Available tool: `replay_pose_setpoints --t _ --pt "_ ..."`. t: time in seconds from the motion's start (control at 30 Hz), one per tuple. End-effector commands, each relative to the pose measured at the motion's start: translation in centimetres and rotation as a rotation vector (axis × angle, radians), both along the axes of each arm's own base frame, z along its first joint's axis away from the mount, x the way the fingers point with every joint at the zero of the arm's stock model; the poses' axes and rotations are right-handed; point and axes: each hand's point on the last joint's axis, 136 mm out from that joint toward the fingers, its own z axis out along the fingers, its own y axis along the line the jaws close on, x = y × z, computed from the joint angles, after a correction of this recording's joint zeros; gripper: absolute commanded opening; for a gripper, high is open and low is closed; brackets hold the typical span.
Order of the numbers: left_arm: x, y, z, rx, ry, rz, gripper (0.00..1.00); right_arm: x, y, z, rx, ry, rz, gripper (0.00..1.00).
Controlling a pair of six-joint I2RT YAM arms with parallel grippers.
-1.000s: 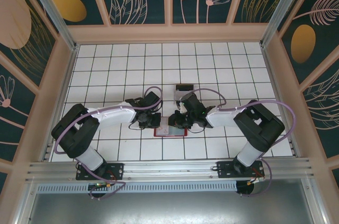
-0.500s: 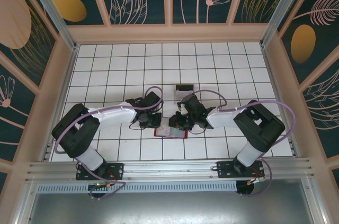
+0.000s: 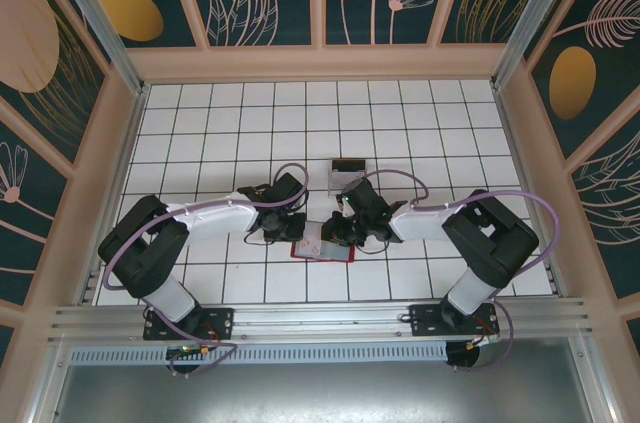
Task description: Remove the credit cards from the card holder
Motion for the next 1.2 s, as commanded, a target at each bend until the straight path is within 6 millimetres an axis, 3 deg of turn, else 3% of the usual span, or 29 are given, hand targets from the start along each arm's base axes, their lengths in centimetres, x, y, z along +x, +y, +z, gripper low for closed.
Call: replay_pose_setpoints --t 0.0,0.4,0.93,1.17 --pt "-1.7 1.1 -2.5 0.075 0.070 -0.025 0.08 0.2 0.1 0.1 -0.014 -0.009 0.003 0.13" --pt "-1.8 1.0 -2.6 0.074 0.072 -0.030 0.08 0.1 1.0 0.1 0.022 0.003 0.019 0.16" --pt "-1.8 0.5 -2.5 0.072 0.072 -0.043 0.08 0.2 2.5 3.1 0.172 -0.041 0.027 0.17" --pt "-1.8 0.4 -2.4 0.070 0.070 -0.048 0.08 -0.2 3.0 3.1 0.235 -0.023 0.033 0.19"
